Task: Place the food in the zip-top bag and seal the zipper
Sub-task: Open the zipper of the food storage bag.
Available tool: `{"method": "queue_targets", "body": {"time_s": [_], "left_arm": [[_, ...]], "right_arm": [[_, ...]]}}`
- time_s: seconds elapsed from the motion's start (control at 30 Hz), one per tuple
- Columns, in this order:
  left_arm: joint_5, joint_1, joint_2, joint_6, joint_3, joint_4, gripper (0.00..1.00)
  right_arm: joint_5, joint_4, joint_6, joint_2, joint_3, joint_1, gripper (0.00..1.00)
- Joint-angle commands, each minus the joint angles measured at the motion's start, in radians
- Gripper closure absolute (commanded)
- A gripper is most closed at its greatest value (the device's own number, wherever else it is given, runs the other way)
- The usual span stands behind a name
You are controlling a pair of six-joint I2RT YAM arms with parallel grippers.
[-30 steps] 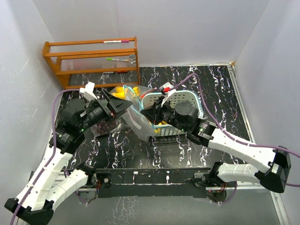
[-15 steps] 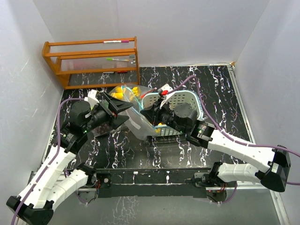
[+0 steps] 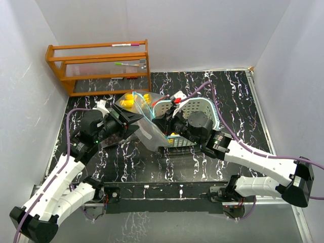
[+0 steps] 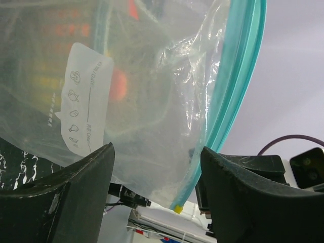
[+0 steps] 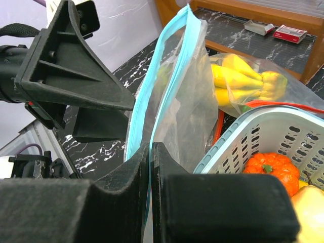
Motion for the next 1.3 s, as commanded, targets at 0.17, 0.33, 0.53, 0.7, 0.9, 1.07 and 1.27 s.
{"method": "queue_targets", "body": {"time_s": [0.17,0.33,0.53,0.7,0.9,1.07,1.27], "left_arm": [[-0.008,-0.004,0.035,0.008,0.076,0.023,0.30],[-0.023,-0.004,0.044,0.027,0.123,0.010,0.25],[-0.011,-0.004,0.067,0.034,0.122,0.003,0.27],[-0.009,-0.004,0.073,0.031,0.094,0.022,0.35],[-0.015,-0.004,0.102,0.052,0.104,0.026,0.38],[-0.022,-0.004,0.113,0.078,0.102,0.017,0.51],[-0.044,-0.004,0.121,0.099,0.080,0.026,0.59]], "right_arm": [[0.009,0.023,-0.028,0.009,0.033,0.011,0.92],[0.015,0.021,-0.031,0.010,0.025,0.012,0.92],[0.018,0.025,-0.031,0.003,0.027,0.015,0.92],[0.015,0.022,-0.033,-0.004,0.028,0.018,0.92],[0.015,0.019,-0.036,-0.002,0.028,0.023,0.92],[0.018,0.025,-0.037,-0.004,0.029,0.024,0.92],[0.000,0.021,-0.045,-0.005,0.037,0.029,0.92]]}}
